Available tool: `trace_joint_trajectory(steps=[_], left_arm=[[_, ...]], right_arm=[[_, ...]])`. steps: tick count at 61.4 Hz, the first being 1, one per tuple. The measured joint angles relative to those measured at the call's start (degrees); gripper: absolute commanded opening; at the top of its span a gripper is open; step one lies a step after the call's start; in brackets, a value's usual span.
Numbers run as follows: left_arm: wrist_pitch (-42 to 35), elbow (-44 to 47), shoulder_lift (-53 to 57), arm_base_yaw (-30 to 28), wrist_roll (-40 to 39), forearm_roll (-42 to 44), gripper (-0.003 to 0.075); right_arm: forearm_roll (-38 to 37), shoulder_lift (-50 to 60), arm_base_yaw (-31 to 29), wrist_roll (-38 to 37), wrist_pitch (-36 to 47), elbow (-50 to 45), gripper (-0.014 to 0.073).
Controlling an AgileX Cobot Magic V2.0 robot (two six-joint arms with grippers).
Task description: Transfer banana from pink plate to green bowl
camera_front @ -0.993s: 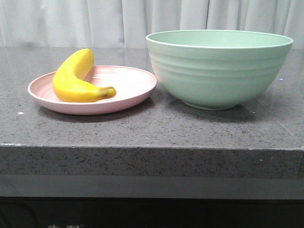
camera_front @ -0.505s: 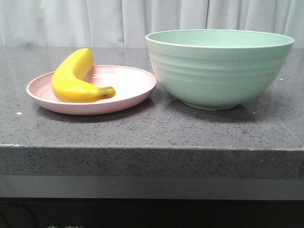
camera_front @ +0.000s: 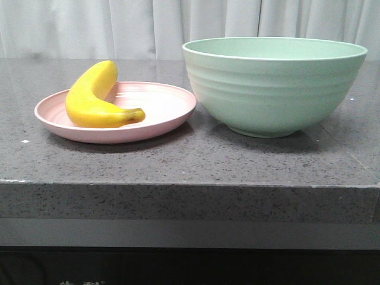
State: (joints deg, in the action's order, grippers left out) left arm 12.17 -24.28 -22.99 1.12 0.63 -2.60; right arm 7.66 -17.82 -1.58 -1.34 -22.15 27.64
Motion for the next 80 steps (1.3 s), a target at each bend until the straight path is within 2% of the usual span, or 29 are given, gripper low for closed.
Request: trace_joint_trajectory(steps=[4,9,14,22,34,39,57,80], left_arm=[[0.0,0.0,0.0,0.0,0.0,0.0,0.0672],[0.0,0.0,0.0,0.0,0.0,-0.4,0.0674],[0.5,-0.2,-0.1,0.0,0.0,-2.6,0.0654],[7.2,-4.0,-3.9,0.8,0.0,-4.2,0.0630],[19.6,-16.0,-18.6,7.4,0.0,-5.3,0.0629],[22.4,-20.9,-25.3,10.8,0.0,-6.0,0.0629],[24.1,-33.5,-48.4,19.9,-1.0,-7.2,0.0628],[25.2,-41.6,-64.6,22.0,-1.3,-8.0,0.0567]], right_arm=[[0.0,0.0,0.0,0.0,0.0,0.0,0.0556],[0.0,0.0,0.0,0.0,0.2,0.0,0.0615],[0.0,0.0,0.0,0.0,0.7,-0.2,0.0612],[0.0,0.0,0.0,0.0,0.9,-0.6,0.0612],[0.0,0.0,0.0,0.0,1.5,-0.6,0.0612],[0.0,0.0,0.0,0.0,1.6,-0.6,0.0612],[0.0,0.0,0.0,0.0,1.8,-0.6,0.0612],[0.0,0.0,0.0,0.0,1.8,-0.6,0.0612]])
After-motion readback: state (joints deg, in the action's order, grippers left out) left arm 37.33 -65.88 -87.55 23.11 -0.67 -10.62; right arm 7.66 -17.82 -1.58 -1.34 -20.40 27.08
